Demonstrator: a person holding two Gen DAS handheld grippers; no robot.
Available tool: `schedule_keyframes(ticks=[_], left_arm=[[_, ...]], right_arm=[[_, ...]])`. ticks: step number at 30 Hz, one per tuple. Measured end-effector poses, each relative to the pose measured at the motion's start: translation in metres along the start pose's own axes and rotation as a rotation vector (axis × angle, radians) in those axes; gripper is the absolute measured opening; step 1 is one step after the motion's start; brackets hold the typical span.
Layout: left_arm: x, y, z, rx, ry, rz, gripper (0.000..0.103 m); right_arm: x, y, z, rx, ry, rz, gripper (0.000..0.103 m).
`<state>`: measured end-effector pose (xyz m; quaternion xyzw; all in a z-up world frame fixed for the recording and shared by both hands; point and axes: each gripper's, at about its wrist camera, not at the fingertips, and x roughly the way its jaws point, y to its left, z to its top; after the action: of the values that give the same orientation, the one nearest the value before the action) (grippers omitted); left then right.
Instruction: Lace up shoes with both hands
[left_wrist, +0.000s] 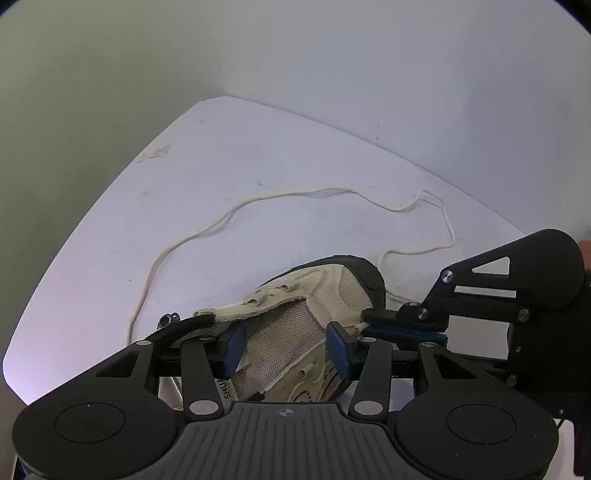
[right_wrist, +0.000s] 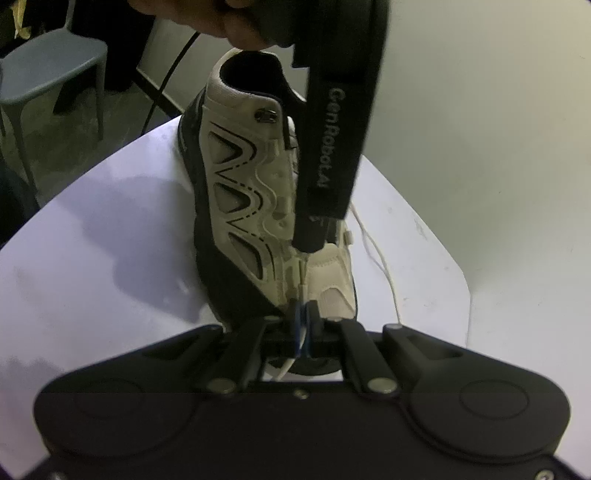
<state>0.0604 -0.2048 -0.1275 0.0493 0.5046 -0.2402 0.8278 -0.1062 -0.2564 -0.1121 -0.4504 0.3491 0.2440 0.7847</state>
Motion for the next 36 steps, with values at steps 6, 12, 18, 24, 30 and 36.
schedule_keyframes(ticks=[6, 12, 18, 24, 30, 36], left_arm=[[0.0, -0.001, 0.0, 0.013, 0.001, -0.008, 0.043], [-0.001, 0.002, 0.001, 0.01, 0.003, -0.023, 0.043], [-0.001, 0.004, 0.001, 0.015, 0.005, -0.029, 0.043], [0.0, 0.005, 0.001, 0.014, 0.007, -0.036, 0.043], [0.001, 0.005, 0.001, 0.01, 0.008, -0.042, 0.043], [0.0, 0.008, 0.001, 0.003, 0.001, -0.033, 0.043]], right_arm=[[-0.002, 0.003, 0.008, -0.036, 0.044, -0.004, 0.001], [-0.001, 0.006, 0.015, -0.077, 0.115, -0.011, 0.001], [-0.003, 0.009, 0.018, -0.051, 0.141, 0.002, 0.001], [0.068, 0.065, 0.053, -0.031, 0.148, -0.003, 0.001], [0.082, 0.065, 0.049, -0.038, 0.152, -0.001, 0.002], [0.095, 0.065, 0.045, -0.046, 0.156, 0.0, 0.002]])
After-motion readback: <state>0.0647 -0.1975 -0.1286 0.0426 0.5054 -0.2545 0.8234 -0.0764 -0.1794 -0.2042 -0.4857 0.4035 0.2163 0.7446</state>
